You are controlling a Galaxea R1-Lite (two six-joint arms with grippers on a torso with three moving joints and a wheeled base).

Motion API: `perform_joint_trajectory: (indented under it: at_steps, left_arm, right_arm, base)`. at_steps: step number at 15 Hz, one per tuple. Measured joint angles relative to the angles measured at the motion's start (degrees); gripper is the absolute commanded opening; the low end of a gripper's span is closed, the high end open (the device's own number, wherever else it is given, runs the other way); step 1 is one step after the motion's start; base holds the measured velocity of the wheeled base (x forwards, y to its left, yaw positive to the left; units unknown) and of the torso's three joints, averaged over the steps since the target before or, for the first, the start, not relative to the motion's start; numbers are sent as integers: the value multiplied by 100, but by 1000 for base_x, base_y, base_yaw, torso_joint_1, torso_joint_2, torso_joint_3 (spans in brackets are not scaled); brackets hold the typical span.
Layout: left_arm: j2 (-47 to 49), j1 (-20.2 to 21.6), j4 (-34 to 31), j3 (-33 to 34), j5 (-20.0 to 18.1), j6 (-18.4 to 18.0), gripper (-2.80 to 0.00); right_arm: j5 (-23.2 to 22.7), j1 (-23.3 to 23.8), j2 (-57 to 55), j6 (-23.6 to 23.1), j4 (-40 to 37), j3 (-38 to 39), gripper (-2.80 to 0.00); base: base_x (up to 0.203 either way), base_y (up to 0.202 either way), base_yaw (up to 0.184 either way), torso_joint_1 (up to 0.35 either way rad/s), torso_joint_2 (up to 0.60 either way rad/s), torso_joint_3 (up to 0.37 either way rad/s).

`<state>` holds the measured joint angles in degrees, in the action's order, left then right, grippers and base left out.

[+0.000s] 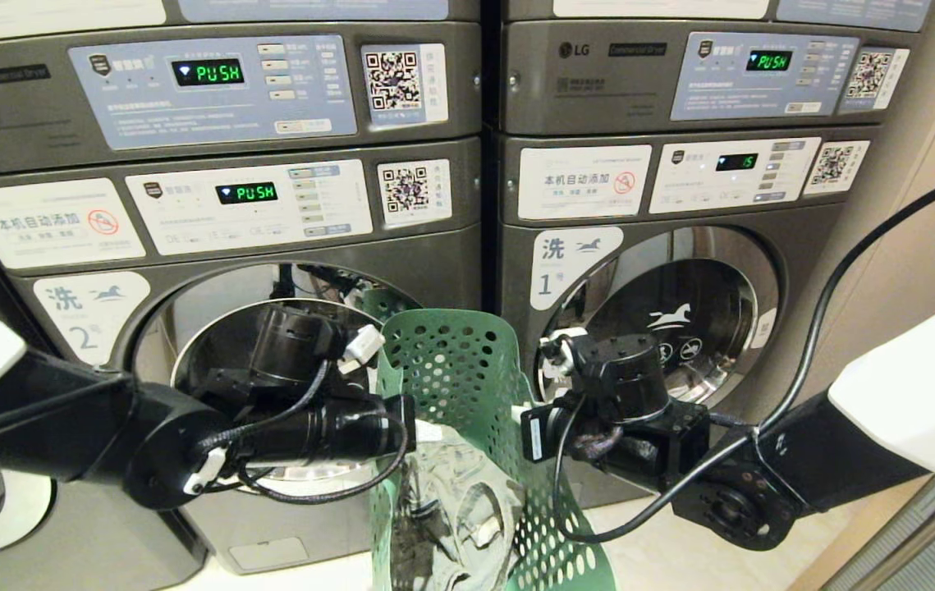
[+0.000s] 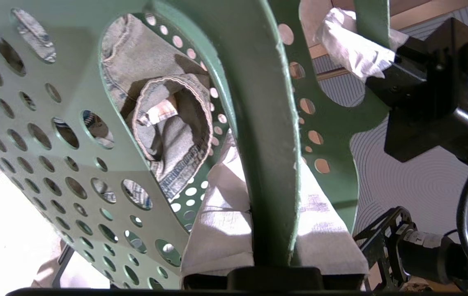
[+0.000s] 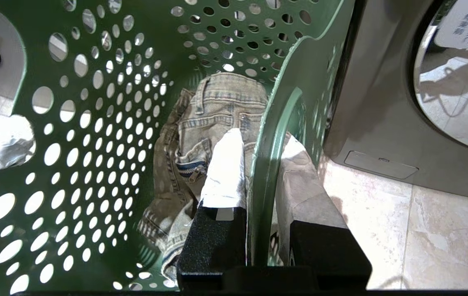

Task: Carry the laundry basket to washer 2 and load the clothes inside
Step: Pick up the clothes basket and put it beside the washing machine

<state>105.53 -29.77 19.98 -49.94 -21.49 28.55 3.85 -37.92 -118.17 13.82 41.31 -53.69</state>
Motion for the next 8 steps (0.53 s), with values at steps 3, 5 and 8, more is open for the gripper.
perform_joint_trajectory:
  at_steps: [3,5,8]
  left_arm:
    - [75,4,17,-30,-6,-5,-280]
    - [121,9,94,-36,0,-6,-280]
    - [208,9,239,-46,8,-11,-280]
  right_arm:
    - [0,6,-46,0,0,-52,-280]
    - [0,6,-84,0,2,-67,-280]
    - [2,24,-125,-2,16,-74,-280]
  base:
    - [0,0,0,0,0,0]
    - [0,0,0,0,0,0]
    - [-49,0,0,6,2,1]
